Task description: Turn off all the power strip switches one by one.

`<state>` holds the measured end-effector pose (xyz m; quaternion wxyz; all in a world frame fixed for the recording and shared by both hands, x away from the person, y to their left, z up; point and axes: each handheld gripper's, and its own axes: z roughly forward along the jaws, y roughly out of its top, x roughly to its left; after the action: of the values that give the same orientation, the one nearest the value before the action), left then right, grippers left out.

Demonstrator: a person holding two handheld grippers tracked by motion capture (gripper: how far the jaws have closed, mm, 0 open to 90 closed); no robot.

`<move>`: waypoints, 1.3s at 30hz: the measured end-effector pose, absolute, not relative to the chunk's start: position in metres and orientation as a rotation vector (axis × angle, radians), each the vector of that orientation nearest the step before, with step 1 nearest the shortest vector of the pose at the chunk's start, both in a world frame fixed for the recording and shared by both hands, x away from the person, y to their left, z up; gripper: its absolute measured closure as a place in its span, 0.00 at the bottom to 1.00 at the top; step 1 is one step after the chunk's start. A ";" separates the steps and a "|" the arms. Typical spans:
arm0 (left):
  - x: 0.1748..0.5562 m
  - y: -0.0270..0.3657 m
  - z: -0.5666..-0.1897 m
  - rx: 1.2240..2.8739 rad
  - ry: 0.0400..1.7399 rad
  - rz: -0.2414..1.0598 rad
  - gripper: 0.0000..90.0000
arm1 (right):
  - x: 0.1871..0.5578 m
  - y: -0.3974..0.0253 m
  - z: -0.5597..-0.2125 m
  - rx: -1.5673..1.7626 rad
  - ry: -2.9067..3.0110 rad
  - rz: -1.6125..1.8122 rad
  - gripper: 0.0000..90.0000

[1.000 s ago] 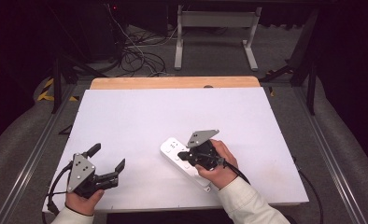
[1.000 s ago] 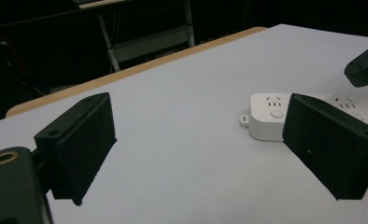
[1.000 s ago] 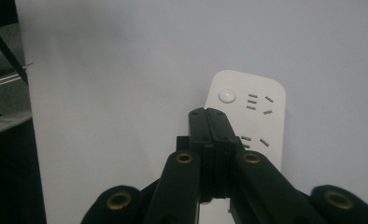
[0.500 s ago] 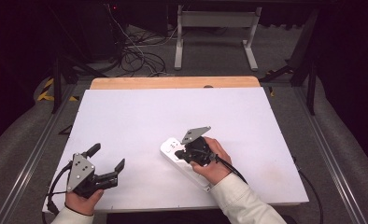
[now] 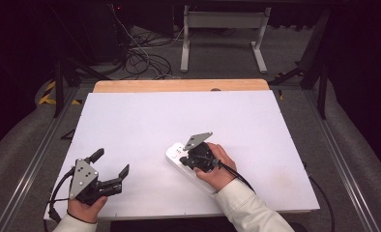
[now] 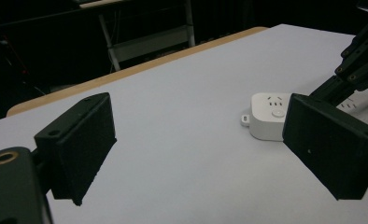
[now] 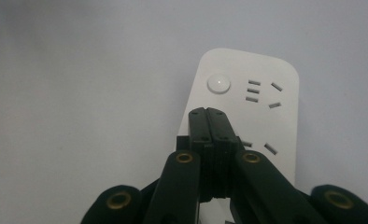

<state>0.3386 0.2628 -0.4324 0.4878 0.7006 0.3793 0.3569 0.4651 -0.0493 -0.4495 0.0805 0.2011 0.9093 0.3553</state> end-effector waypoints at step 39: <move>0.338 0.262 -0.432 1.699 0.929 0.863 0.11 | 0.462 -0.045 -0.452 0.601 2.726 1.000 1.00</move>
<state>0.3382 0.2617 -0.4323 0.4889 0.6992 0.3821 0.3552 0.4625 -0.0449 -0.4518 0.0879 0.2019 0.9158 0.3359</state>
